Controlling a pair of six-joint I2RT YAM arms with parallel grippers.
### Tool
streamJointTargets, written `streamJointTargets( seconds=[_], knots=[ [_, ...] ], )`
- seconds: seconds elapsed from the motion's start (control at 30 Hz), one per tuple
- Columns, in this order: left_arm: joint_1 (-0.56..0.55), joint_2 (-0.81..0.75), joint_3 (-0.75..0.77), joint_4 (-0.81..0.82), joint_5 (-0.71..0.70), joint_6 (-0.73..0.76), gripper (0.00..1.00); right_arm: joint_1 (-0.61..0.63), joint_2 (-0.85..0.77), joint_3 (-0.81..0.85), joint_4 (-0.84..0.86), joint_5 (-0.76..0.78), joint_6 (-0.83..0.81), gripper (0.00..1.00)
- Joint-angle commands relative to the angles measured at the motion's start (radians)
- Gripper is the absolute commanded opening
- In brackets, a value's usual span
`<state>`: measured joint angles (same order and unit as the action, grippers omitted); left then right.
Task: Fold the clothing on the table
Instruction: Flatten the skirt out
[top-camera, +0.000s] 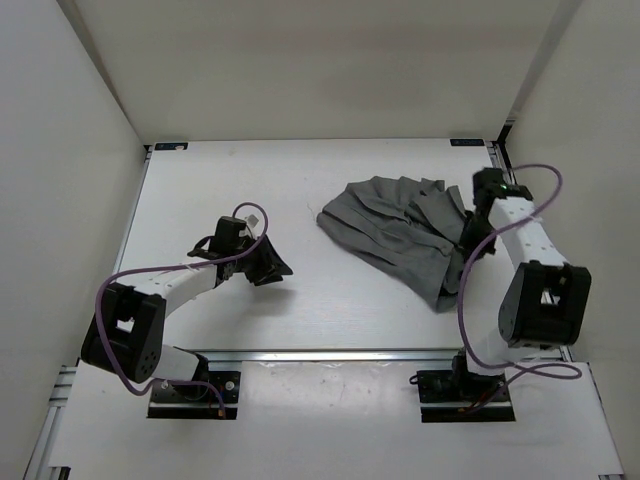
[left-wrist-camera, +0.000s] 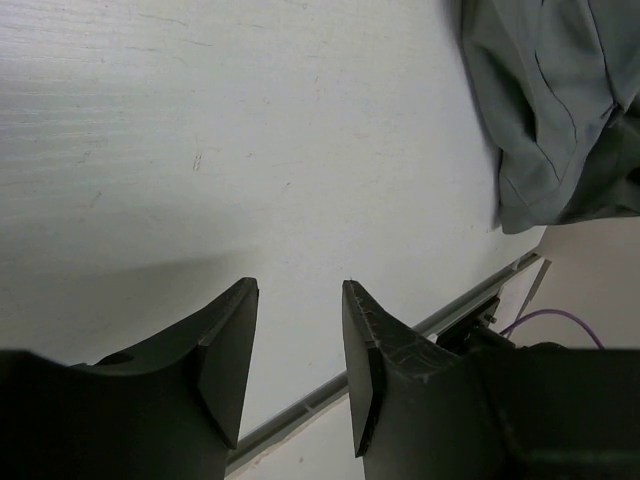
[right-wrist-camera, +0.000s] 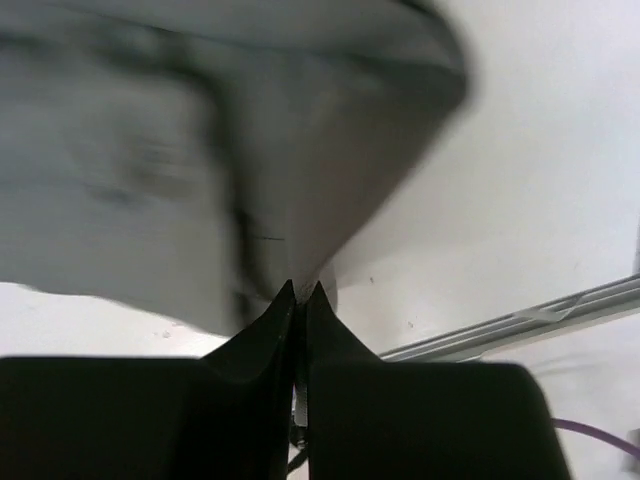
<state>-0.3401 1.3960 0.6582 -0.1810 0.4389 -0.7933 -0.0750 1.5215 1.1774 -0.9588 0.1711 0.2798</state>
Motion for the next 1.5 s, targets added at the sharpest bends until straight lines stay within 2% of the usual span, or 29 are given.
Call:
streamJointTargets(
  seconds=[0.0,0.1,0.2,0.3,0.37,0.4,0.43,0.5,0.57,0.6,0.63,0.67,0.73,0.8,0.83,1.0,1.17,1.27,1.47],
  knots=[
    [0.013,-0.035,-0.002,-0.014,0.014,0.026,0.50,0.185,0.128,0.186,-0.011,0.073,-0.013,0.00],
    [0.035,-0.048,0.011,-0.046,0.014,0.046,0.50,0.350,0.341,0.427,-0.032,0.005,-0.047,0.00],
    [0.062,-0.064,0.009,-0.066,0.014,0.058,0.50,0.486,0.547,0.837,-0.103,-0.114,-0.093,0.00],
    [0.085,-0.087,0.009,-0.087,0.008,0.071,0.50,0.471,0.501,0.873,0.047,-0.426,-0.044,0.00],
    [0.092,-0.094,0.014,-0.103,0.004,0.082,0.51,0.417,0.407,0.816,0.273,-0.701,0.020,0.00],
    [0.092,-0.088,0.015,-0.107,0.006,0.083,0.51,0.370,0.306,0.718,0.357,-0.747,0.080,0.00],
    [0.089,-0.083,0.012,-0.107,0.004,0.085,0.50,0.325,0.193,0.650,0.541,-0.828,0.113,0.00],
    [0.079,-0.080,0.023,-0.112,0.005,0.082,0.51,0.240,0.011,0.352,0.987,-0.951,0.294,0.00],
    [0.064,-0.061,0.027,-0.112,0.006,0.085,0.50,0.150,-0.130,0.172,1.229,-1.022,0.434,0.00],
    [0.058,-0.054,0.034,-0.107,-0.003,0.086,0.50,0.102,-0.195,0.081,1.312,-1.057,0.478,0.00],
    [0.049,-0.048,0.034,-0.101,-0.006,0.075,0.50,0.077,-0.249,0.001,1.322,-1.064,0.467,0.00],
    [0.040,-0.043,0.035,-0.092,-0.005,0.072,0.51,0.076,-0.292,-0.031,1.290,-1.059,0.444,0.00],
    [0.027,-0.020,0.038,-0.092,-0.002,0.069,0.50,0.111,-0.317,-0.135,1.075,-1.020,0.301,0.00],
    [0.010,-0.012,0.043,-0.090,-0.002,0.068,0.50,0.162,-0.339,-0.227,0.961,-0.997,0.216,0.01],
    [0.003,-0.008,0.040,-0.091,-0.009,0.066,0.50,0.191,-0.336,-0.276,0.839,-0.968,0.179,0.00],
    [-0.008,-0.026,0.008,-0.081,-0.003,0.048,0.51,0.210,-0.296,-0.462,0.545,-0.903,0.095,0.00],
    [-0.010,-0.032,-0.020,-0.071,-0.014,0.031,0.50,0.185,-0.369,-0.470,0.306,-0.724,0.042,0.00],
    [-0.022,-0.015,-0.017,-0.042,0.006,0.009,0.49,0.207,-0.374,-0.450,0.201,-0.641,0.041,0.00],
    [-0.066,0.038,0.047,0.003,0.024,-0.032,0.50,0.230,-0.373,-0.493,0.189,-0.608,0.056,0.00]
  ],
)
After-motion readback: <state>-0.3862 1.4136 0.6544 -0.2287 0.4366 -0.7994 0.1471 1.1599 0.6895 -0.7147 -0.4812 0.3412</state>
